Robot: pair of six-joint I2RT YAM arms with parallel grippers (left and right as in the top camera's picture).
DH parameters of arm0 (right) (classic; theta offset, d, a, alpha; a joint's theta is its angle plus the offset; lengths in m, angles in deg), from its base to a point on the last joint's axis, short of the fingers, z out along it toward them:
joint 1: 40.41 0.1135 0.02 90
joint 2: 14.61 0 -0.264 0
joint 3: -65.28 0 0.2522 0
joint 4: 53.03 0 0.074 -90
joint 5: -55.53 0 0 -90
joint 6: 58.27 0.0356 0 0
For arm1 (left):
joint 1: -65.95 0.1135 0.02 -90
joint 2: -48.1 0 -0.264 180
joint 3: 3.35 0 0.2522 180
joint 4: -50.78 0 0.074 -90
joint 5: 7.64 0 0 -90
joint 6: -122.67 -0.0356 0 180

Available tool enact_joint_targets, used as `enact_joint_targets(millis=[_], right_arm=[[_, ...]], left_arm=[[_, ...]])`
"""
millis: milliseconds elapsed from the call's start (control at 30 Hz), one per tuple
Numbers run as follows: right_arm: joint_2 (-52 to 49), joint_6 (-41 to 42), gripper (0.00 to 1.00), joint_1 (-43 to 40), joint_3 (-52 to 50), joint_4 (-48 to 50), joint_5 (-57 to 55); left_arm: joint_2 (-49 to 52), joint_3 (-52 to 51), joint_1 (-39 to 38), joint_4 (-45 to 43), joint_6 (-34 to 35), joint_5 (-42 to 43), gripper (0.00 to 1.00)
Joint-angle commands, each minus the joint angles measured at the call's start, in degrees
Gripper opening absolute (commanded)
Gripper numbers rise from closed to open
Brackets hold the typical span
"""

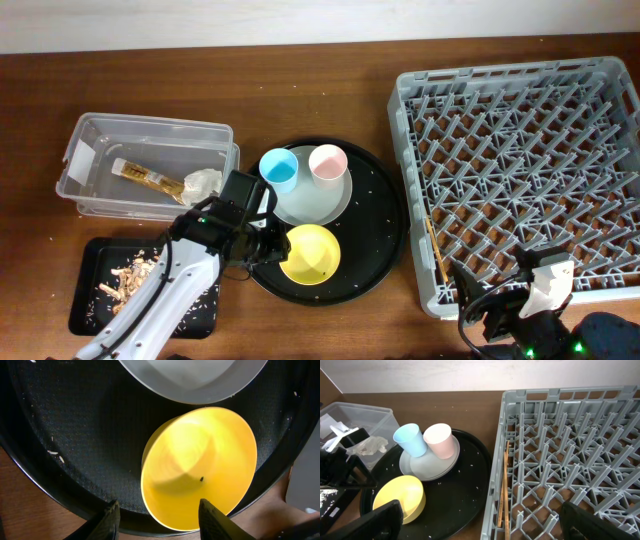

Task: Sort waste into correct bins and load items into the dishwasher rack
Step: 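Grasp the yellow bowl with the right gripper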

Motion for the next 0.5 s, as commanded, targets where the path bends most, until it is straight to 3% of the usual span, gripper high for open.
enact_joint_targets(millis=[0, 33, 100, 167, 200, 233, 300, 400, 433, 467], right_arm=[[0.1, 0.5, 0.98, -0.3, 0.5, 0.0, 0.1], [0.1, 0.5, 0.98, -0.3, 0.5, 0.0, 0.1], [0.1, 0.5, 0.98, -0.3, 0.5, 0.0, 0.1], [0.1, 0.5, 0.98, -0.3, 0.5, -0.8, 0.5], [0.0, 0.5, 0.98, -0.3, 0.5, -0.8, 3.1], [-0.9, 0.7, 0.89, -0.3, 0.7, 0.5, 7.4], [-9.8, 2.0, 0.88, -0.3, 3.7, 0.4, 16.6], [-22.0, 1.9, 0.88, -0.3, 7.0, -3.5, 19.5], [-26.9, 0.2, 0.81, 0.1, 7.2, -4.3, 19.8], [-32.1, -2.4, 0.71, 2.6, 7.2, -3.1, 22.3]], left_arm=[[0.2, -0.3, -0.2, 0.1, -0.2, 0.2, 0.44], [0.2, -0.3, -0.2, 0.1, -0.2, 0.2, 0.32], [0.2, -0.3, -0.2, 0.1, -0.2, 0.2, 0.28], [0.2, -0.4, -0.2, 0.2, -0.2, 0.2, 0.14], [0.2, -0.4, -0.2, 0.8, -0.2, -0.9, 0.11], [0.1, -0.4, -0.2, 1.4, -0.2, -2.8, 0.01], [-1.9, 1.7, -0.1, 2.4, -0.2, -2.2, 0.0], [-8.3, 7.9, 0.0, 5.0, -0.2, -4.8, 0.01], [-11.2, 11.2, 0.6, 6.6, -0.2, -4.8, 0.11], [-12.8, 14.8, 2.3, 9.9, -0.2, -5.1, 0.14]])
